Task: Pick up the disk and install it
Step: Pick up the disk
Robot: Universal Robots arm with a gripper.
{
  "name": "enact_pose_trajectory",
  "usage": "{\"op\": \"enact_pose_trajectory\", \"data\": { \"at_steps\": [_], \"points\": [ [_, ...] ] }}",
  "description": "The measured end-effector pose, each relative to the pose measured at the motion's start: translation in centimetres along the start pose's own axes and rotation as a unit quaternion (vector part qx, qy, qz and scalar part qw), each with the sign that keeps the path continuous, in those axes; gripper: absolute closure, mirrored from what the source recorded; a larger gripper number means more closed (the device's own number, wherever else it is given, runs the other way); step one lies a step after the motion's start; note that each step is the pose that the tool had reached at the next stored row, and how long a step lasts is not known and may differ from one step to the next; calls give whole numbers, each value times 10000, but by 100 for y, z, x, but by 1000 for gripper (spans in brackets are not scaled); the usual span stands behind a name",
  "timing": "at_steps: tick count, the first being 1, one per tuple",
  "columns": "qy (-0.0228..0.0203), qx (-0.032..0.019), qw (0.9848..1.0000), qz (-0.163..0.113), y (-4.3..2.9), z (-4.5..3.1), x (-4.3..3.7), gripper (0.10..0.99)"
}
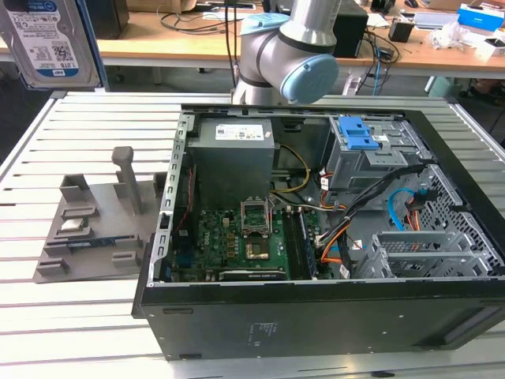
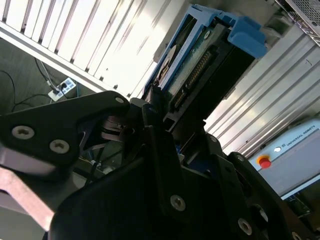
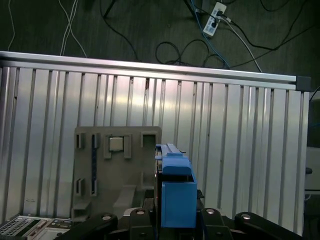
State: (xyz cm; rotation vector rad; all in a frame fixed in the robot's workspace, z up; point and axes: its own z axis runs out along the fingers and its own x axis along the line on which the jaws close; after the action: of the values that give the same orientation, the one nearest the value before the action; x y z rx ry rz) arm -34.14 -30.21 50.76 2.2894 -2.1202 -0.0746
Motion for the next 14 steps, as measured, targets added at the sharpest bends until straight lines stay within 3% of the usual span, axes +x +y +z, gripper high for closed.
{"op": "enact_pose_trajectory", "data": {
  "at_steps": [14],
  "points": [
    [0, -3, 10000, 0, 11, -404, -59, 722]
  ]
}}
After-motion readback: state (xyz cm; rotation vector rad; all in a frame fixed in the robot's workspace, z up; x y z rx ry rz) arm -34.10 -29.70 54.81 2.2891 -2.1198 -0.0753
